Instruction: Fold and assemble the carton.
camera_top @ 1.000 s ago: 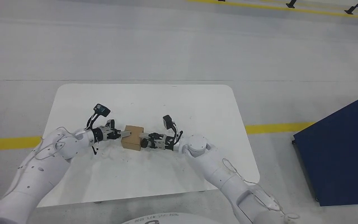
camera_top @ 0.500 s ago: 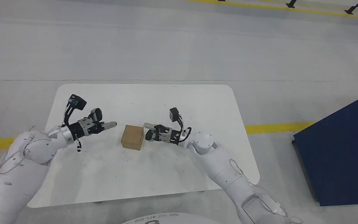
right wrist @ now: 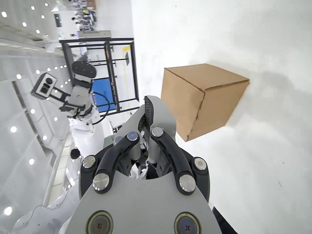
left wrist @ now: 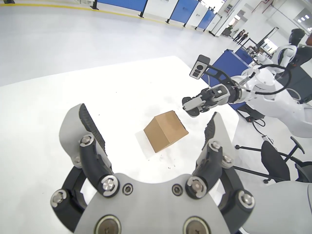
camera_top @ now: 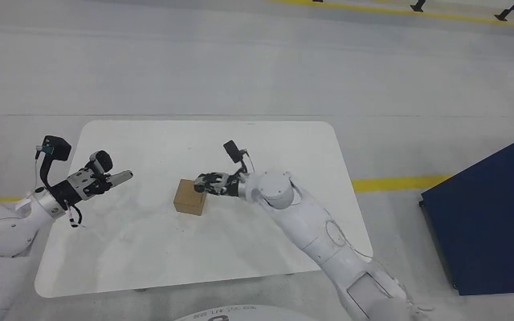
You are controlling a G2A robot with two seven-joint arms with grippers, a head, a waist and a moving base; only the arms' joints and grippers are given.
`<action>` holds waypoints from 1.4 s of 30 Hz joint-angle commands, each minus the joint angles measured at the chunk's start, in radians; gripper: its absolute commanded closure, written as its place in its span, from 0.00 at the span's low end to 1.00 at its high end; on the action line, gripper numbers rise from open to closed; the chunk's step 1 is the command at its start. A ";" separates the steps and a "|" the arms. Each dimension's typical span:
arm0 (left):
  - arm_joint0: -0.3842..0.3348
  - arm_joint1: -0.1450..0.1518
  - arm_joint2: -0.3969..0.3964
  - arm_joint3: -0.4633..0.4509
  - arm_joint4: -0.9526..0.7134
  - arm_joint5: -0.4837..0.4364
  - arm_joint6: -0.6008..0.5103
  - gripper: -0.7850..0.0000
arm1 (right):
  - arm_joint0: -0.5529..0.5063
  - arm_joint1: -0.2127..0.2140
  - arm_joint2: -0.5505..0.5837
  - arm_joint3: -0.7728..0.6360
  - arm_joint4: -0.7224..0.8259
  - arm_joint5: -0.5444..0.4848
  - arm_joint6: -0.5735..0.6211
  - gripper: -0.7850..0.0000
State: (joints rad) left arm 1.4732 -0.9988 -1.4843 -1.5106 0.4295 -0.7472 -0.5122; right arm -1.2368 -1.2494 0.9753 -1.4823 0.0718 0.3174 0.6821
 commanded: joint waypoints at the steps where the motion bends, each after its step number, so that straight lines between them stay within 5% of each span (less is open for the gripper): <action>1: 0.000 0.000 0.000 0.000 0.000 0.000 0.000 0.00 | 0.010 -0.003 -0.022 -0.002 -0.017 0.037 0.001 1.00; 11: 0.000 0.000 0.000 0.000 0.000 0.000 0.000 0.00 | 0.082 -0.033 -0.133 0.072 -0.055 0.183 -0.024 1.00; 21: 0.000 0.000 0.000 0.000 0.000 0.000 0.000 0.00 | 0.075 -0.038 -0.117 0.042 -0.016 0.118 -0.051 1.00; 31: 0.000 0.000 0.000 0.000 0.000 0.000 0.000 0.00 | 0.129 -0.061 -0.179 0.137 -0.017 0.157 -0.039 1.00; 42: 0.000 0.000 0.000 0.000 0.000 0.000 0.000 0.00 | -0.025 -0.009 0.067 0.090 0.159 -0.133 0.007 1.00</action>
State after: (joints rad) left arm 1.4732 -0.9988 -1.4843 -1.5106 0.4294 -0.7472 -0.5122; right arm -1.2381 -1.2663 1.0044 -1.3944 0.2136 0.2014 0.6802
